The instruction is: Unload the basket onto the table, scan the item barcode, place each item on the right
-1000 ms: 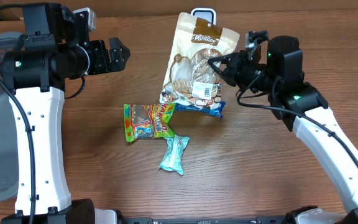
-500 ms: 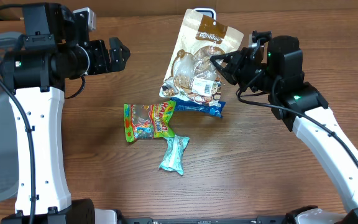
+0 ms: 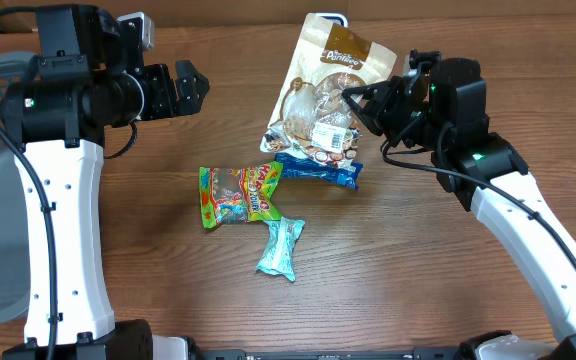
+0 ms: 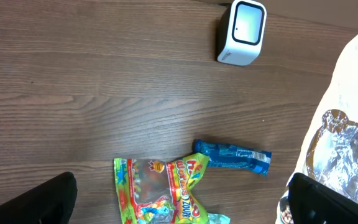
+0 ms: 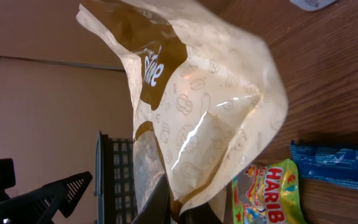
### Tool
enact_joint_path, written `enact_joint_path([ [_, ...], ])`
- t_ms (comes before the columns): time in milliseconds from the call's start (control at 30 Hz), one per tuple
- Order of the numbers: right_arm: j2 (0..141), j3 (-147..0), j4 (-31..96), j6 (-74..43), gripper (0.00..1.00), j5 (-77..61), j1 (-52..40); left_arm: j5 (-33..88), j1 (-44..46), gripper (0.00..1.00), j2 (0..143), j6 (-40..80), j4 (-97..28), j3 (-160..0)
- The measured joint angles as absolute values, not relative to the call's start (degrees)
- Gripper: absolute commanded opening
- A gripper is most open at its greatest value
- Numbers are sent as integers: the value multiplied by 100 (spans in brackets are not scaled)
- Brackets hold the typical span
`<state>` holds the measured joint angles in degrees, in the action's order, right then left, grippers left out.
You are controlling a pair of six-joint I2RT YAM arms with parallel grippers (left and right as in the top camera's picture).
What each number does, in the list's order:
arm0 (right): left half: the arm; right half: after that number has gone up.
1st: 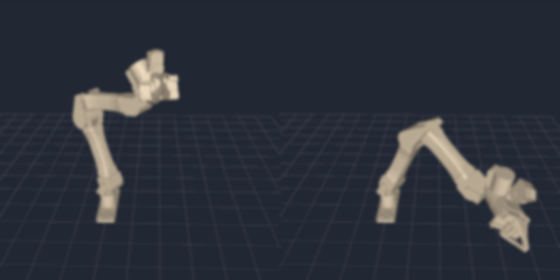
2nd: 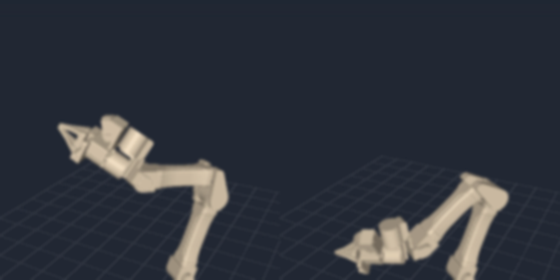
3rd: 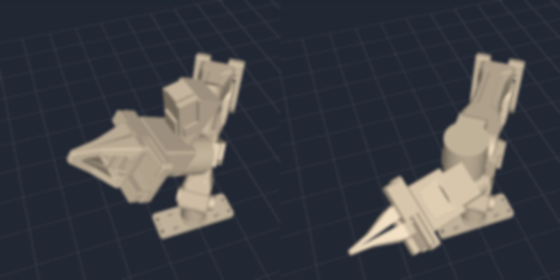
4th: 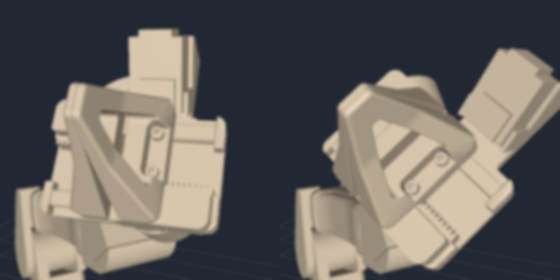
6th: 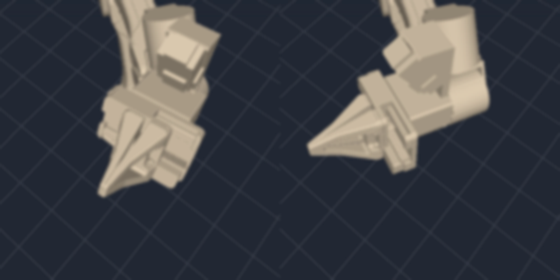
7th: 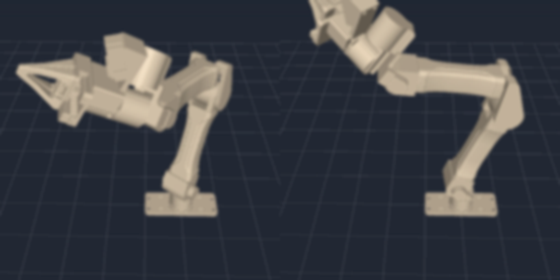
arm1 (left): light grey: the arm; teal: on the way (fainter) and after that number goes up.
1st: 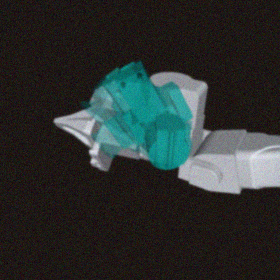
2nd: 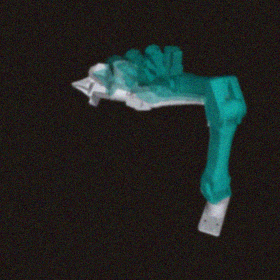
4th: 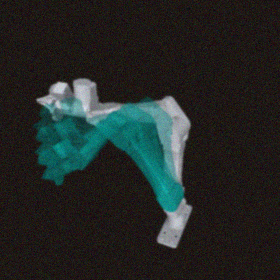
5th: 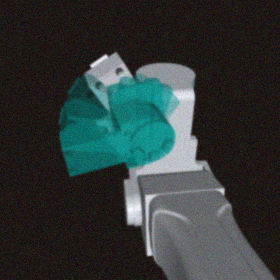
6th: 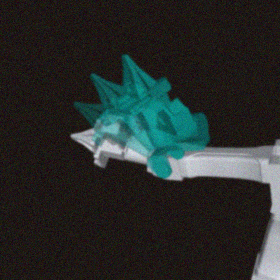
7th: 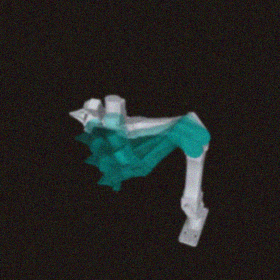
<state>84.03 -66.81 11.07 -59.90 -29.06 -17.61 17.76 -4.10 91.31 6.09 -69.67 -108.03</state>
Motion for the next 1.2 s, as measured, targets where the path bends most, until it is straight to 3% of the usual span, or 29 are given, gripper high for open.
enact_joint_path([
  [233, 8403, -6681, 1326, -5433, 4, -2751, -1763, 1776, -410, 100, 9131, 609, -6969, -10803],
  [533, 8401, -6696, 2453, -3402, 4, -2016, -1765, 1774, -410, 100, 9131, 607, -6969, -10803],
  [1200, 8814, -6733, 4823, -2394, 4, 3997, -1765, 1774, -410, 100, 9131, 607, -6967, -10803],
])
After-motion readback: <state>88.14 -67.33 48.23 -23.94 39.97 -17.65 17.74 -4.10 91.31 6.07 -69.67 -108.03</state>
